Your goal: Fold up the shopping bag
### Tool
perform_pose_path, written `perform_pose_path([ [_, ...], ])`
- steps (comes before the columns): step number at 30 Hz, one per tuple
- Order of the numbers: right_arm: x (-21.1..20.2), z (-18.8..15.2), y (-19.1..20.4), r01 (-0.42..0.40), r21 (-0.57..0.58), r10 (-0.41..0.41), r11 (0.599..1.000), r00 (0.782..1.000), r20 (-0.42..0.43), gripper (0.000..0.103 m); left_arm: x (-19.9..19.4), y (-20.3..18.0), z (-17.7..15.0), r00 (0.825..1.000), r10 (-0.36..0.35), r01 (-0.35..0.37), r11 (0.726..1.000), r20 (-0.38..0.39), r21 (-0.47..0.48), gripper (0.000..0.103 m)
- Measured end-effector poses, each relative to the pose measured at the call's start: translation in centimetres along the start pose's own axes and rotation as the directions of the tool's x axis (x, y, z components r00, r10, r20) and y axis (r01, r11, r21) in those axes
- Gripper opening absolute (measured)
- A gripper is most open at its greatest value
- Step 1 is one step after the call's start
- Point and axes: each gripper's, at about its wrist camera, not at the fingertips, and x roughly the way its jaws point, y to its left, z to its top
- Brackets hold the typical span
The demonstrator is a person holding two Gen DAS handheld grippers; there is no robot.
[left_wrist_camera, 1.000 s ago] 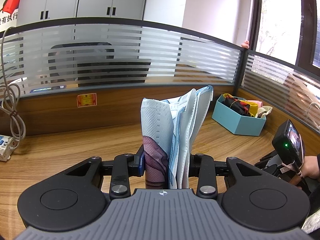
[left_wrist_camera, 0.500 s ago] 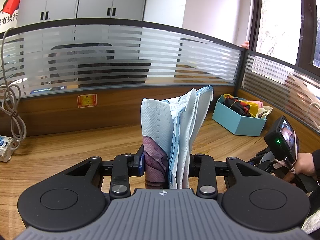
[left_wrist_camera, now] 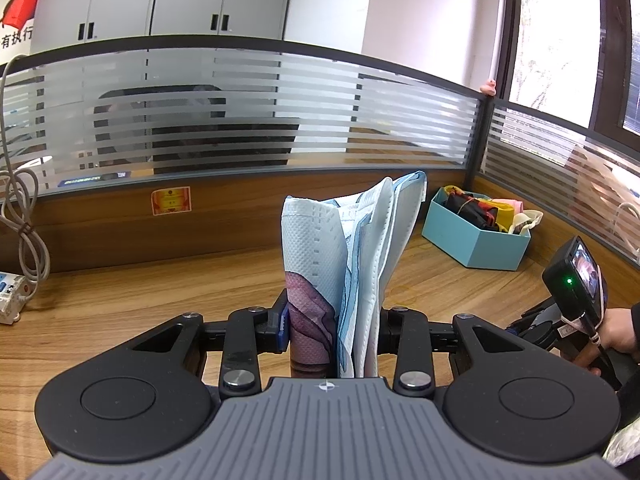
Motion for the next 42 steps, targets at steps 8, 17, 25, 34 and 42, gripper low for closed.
perform_pose_path([
  [8, 0.0, -0.1, 0.7, -0.017, -0.020, 0.017, 1.000, 1.000, -0.003, 0.032, -0.2, 0.0, -0.1, 1.000, 0.005, -0.005, 1.000, 0.003, -0.002, 0.038],
  [17, 0.1, 0.2, 0.2, -0.015, -0.046, 0.015, 0.999, 1.000, -0.005, 0.008, -0.3, -0.1, 0.0, 1.000, 0.002, -0.002, 1.000, 0.001, 0.000, 0.038],
  [25, 0.4, 0.9, 0.5, -0.024, -0.111, 0.022, 0.994, 1.000, -0.021, 0.000, -0.2, -0.1, 0.1, 1.000, 0.008, -0.008, 1.000, -0.003, 0.000, 0.038],
  [34, -2.0, 1.5, 0.6, -0.062, -0.113, 0.062, 0.992, 0.998, -0.002, 0.000, -0.1, -0.1, -0.1, 1.000, 0.004, -0.004, 1.000, -0.002, 0.005, 0.038],
  [42, -3.5, 1.9, 0.6, -0.069, -0.132, 0.071, 0.989, 0.997, 0.012, 0.000, 0.1, -0.1, -0.5, 1.000, 0.001, -0.001, 1.000, -0.018, 0.013, 0.038],
])
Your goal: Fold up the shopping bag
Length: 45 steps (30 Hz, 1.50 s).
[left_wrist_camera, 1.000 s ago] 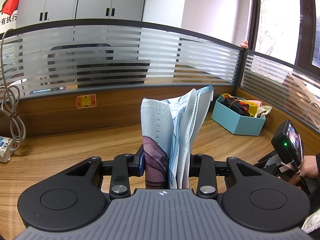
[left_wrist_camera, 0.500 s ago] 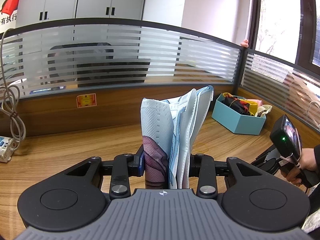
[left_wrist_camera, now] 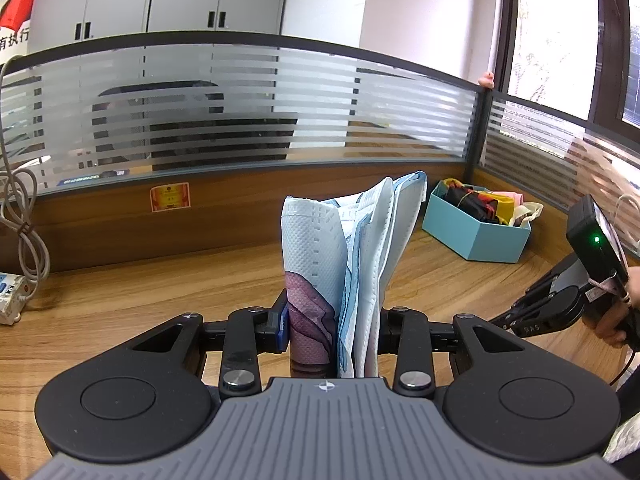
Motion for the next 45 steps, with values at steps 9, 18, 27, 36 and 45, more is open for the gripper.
perform_pose_path([
  [9, 2.0, 0.3, -0.6, -0.037, -0.187, 0.025, 0.982, 0.997, -0.069, 0.012, 0.5, -0.3, -0.2, 1.000, -0.005, 0.005, 1.000, -0.023, 0.013, 0.038],
  [18, 3.6, 0.8, -1.2, -0.170, -0.402, 0.113, 0.900, 0.980, -0.161, 0.017, 1.3, -0.7, -0.5, 0.999, 0.009, -0.007, 0.999, -0.048, 0.041, 0.038],
  [27, 5.2, 1.6, -1.8, -0.280, -0.487, 0.190, 0.827, 0.955, -0.227, 0.016, 2.2, -0.8, -0.7, 0.998, -0.004, 0.007, 0.999, -0.064, 0.041, 0.037],
  [36, 5.4, 1.3, -2.0, -0.311, -0.526, 0.215, 0.792, 0.948, -0.237, 0.009, 2.6, -0.7, -0.5, 0.998, 0.003, 0.000, 0.999, -0.066, 0.033, 0.038],
  [45, 4.3, 0.0, -0.7, -0.265, -0.611, 0.177, 0.746, 0.963, -0.201, 0.000, 2.6, -0.8, -0.4, 0.998, -0.003, 0.005, 0.999, -0.066, 0.034, 0.038],
])
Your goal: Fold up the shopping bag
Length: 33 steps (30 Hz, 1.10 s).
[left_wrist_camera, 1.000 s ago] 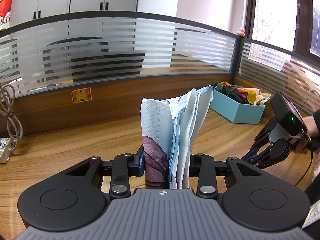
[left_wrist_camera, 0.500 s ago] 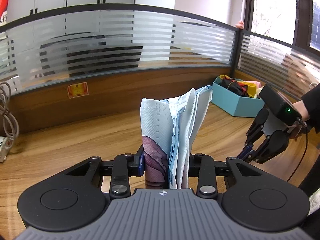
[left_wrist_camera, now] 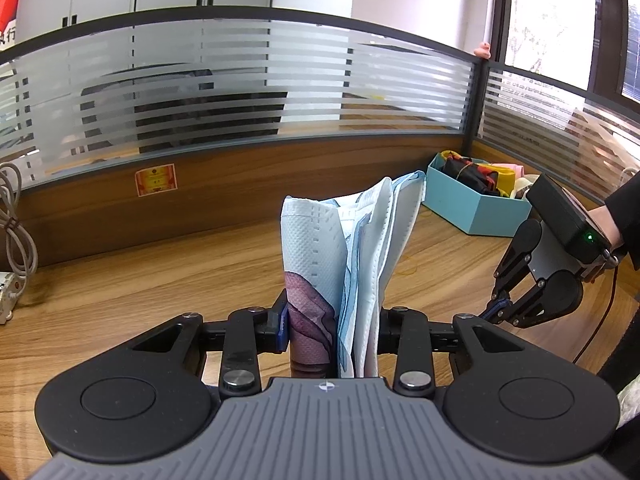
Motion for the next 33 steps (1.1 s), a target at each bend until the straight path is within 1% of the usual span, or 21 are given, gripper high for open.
perform_pose_path([
  [3, -0.5, 0.0, 0.2, -0.006, 0.022, 0.006, 1.000, 1.000, 0.010, 0.000, -0.1, 0.1, 0.1, 1.000, 0.002, -0.002, 1.000, 0.004, -0.002, 0.038],
  [10, -2.2, 0.3, 0.9, 0.011, 0.031, -0.012, 0.999, 0.999, 0.034, 0.000, -0.2, 0.0, 0.3, 1.000, -0.004, 0.004, 1.000, 0.015, -0.002, 0.038],
  [13, -1.9, 0.5, 1.2, 0.017, 0.004, -0.017, 1.000, 1.000, 0.010, 0.001, -0.3, 0.0, 0.4, 1.000, -0.006, 0.006, 1.000, 0.017, 0.001, 0.038],
  [17, -1.0, 1.0, 1.4, 0.034, -0.025, -0.034, 0.999, 0.999, 0.000, 0.002, -0.3, 0.1, 0.4, 1.000, 0.000, 0.000, 1.000, 0.016, -0.001, 0.038],
  [18, -0.9, 1.3, 1.5, 0.036, -0.031, -0.036, 0.999, 0.999, -0.001, 0.003, -0.4, 0.0, 0.4, 1.000, 0.001, -0.001, 1.000, 0.016, -0.002, 0.038],
  [19, -0.8, 1.3, 1.5, 0.037, -0.036, -0.037, 0.999, 0.999, -0.003, 0.009, -0.4, -0.1, 0.4, 1.000, 0.002, -0.002, 1.000, 0.015, -0.001, 0.038],
  [20, -0.7, 1.3, 1.4, 0.038, -0.042, -0.038, 0.998, 0.999, -0.006, 0.011, -0.4, -0.2, 0.4, 1.000, 0.001, -0.001, 1.000, 0.014, 0.000, 0.038],
  [22, -0.7, 1.0, 1.2, 0.037, -0.051, -0.037, 0.998, 0.999, -0.010, 0.013, -0.4, -0.2, 0.4, 1.000, 0.000, 0.000, 1.000, 0.012, 0.003, 0.038],
  [30, 0.1, 0.8, 0.4, -0.003, -0.062, 0.001, 0.998, 1.000, -0.024, 0.012, -0.3, -0.2, 0.3, 1.000, 0.002, -0.002, 1.000, 0.007, 0.002, 0.038],
  [32, 0.1, 0.8, 0.1, -0.015, -0.045, 0.014, 0.999, 1.000, -0.026, 0.007, -0.3, -0.2, 0.3, 1.000, 0.002, -0.002, 1.000, 0.006, 0.002, 0.038],
  [33, 0.1, 0.8, 0.0, -0.020, -0.041, 0.019, 0.999, 0.999, -0.027, 0.000, -0.3, -0.2, 0.2, 1.000, 0.001, -0.001, 1.000, 0.007, 0.002, 0.038],
])
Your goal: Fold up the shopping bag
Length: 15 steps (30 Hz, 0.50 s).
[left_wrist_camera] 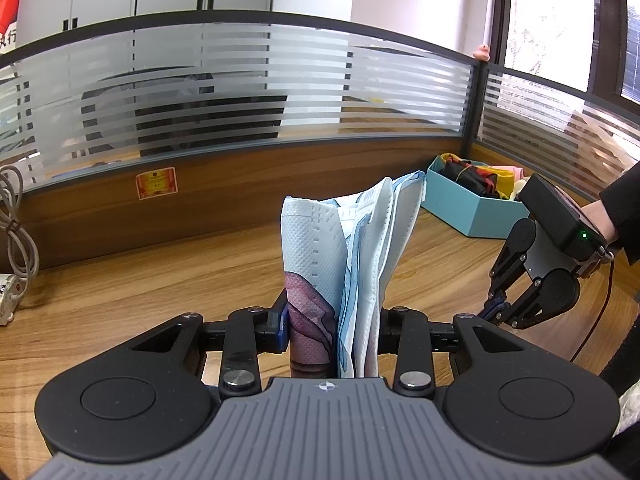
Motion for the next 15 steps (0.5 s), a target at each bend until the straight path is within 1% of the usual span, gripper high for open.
perform_pose_path([
  [6, -0.1, 0.0, 1.0, 0.024, -0.018, -0.024, 1.000, 1.000, 0.003, 0.000, -0.2, 0.0, -0.1, 1.000, 0.001, -0.001, 1.000, 0.005, -0.002, 0.038],
  [15, -2.1, 0.4, 1.2, 0.043, 0.037, -0.045, 0.998, 0.998, 0.054, 0.000, -0.5, 0.1, -0.2, 1.000, 0.003, -0.003, 1.000, 0.018, -0.004, 0.038],
])
